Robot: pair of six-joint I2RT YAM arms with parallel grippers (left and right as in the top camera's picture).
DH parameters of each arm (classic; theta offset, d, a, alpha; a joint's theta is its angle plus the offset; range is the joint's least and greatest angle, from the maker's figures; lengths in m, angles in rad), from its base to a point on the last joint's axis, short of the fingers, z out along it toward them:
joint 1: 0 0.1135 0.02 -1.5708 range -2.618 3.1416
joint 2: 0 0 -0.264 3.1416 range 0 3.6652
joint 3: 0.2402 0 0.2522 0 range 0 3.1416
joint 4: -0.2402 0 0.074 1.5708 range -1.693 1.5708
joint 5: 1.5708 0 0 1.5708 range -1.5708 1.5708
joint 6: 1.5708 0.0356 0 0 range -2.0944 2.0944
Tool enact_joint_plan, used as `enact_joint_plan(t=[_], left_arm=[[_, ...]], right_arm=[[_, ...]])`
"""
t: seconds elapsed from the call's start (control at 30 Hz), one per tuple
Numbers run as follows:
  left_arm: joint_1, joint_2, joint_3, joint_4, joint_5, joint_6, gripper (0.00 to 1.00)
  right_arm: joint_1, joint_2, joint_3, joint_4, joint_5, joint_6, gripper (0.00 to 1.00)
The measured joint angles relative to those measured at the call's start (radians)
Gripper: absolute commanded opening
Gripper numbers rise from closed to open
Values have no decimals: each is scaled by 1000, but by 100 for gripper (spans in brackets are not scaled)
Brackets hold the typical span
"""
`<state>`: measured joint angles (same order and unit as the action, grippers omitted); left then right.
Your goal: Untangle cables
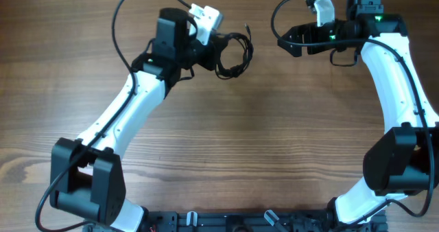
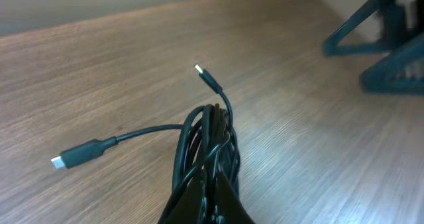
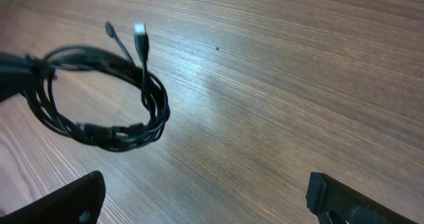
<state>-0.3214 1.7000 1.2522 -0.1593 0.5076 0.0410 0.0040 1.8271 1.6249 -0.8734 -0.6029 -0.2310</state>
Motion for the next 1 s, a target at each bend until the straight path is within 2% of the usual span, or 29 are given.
enact_joint_plan(t=[0.37, 0.57, 0.8, 0.93, 1.0], left_arm=[[113, -6, 0, 67, 243, -84, 4], [114, -6, 0, 71, 332, -94, 4], [115, -6, 0, 71, 359, -116, 4], [115, -6, 0, 71, 363, -129, 4], [115, -6, 0, 71, 363, -129, 4]], right_arm=[[85, 0, -87, 118, -53, -36, 99], [139, 0, -141, 197, -71, -31, 88], [161, 0, -145, 281, -72, 22, 85], [161, 0, -145, 284, -70, 40, 73], [161, 0, -145, 284, -70, 48, 71]])
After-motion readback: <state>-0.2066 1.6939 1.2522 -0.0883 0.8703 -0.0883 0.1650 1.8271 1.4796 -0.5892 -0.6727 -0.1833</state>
